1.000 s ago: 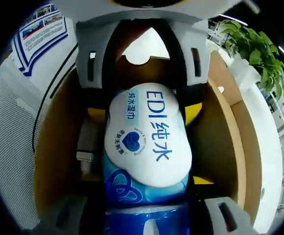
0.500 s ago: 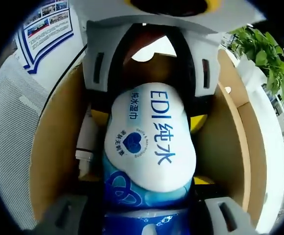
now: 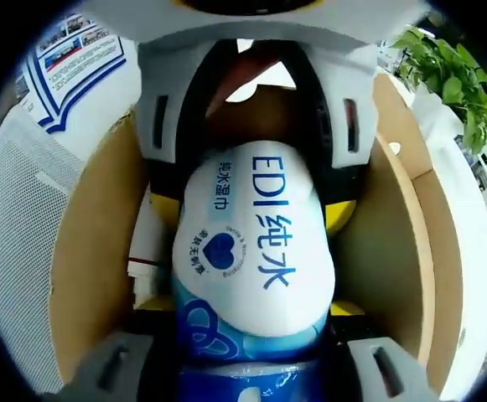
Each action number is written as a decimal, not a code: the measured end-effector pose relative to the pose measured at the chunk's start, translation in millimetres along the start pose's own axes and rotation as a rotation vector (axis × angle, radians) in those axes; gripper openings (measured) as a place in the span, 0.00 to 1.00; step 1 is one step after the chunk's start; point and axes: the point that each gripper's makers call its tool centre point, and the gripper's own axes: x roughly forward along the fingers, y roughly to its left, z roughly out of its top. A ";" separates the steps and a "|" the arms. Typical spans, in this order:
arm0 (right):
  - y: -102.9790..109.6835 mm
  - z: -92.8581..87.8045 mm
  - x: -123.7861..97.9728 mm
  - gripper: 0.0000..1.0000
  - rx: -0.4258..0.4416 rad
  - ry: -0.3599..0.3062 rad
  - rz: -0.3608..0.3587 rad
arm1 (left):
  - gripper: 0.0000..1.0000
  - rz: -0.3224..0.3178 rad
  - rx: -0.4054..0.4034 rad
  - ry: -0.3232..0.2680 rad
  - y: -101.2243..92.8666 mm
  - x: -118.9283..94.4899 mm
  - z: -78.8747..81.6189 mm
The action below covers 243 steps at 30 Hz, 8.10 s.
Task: Operate the shoe box by opening the lid, removing the specified soft item, and placing it in the target area until the item is outside and the box remains undamaged.
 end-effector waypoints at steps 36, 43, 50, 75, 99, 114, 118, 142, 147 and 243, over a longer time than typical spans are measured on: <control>33.9 15.6 -68.5 0.55 -0.069 -0.037 -0.097 | 0.60 0.091 0.093 -0.014 -33.0 -46.6 46.4; 31.6 9.3 -94.0 0.55 -0.071 -0.031 -0.131 | 0.60 0.110 0.120 -0.030 -29.9 -54.7 70.2; 31.8 -5.4 -121.8 0.55 -0.056 -0.019 -0.165 | 0.59 0.121 0.163 -0.059 -28.3 -57.9 104.9; 45.3 -80.3 -183.9 0.54 0.058 -0.003 -0.272 | 0.59 0.083 0.315 -0.085 -38.8 -32.3 198.1; 52.3 -157.6 -237.2 0.54 0.122 0.013 -0.337 | 0.59 0.060 0.407 -0.107 -44.2 -0.1 286.0; 35.4 -191.1 -250.1 0.54 0.125 0.034 -0.346 | 0.59 0.062 0.413 -0.120 -26.6 22.6 317.2; 29.6 -197.3 -248.7 0.54 0.123 0.039 -0.337 | 0.59 0.059 0.406 -0.116 -21.3 28.0 318.7; -28.8 -218.0 -236.1 0.54 0.066 0.053 -0.291 | 0.59 0.077 0.333 -0.098 34.9 54.6 317.9; -38.6 -219.4 -230.8 0.54 0.059 0.049 -0.281 | 0.59 0.076 0.320 -0.091 44.5 59.2 313.8; -89.6 -245.3 -162.7 0.50 0.050 0.089 -0.210 | 0.61 0.063 0.177 -0.002 83.9 108.4 268.4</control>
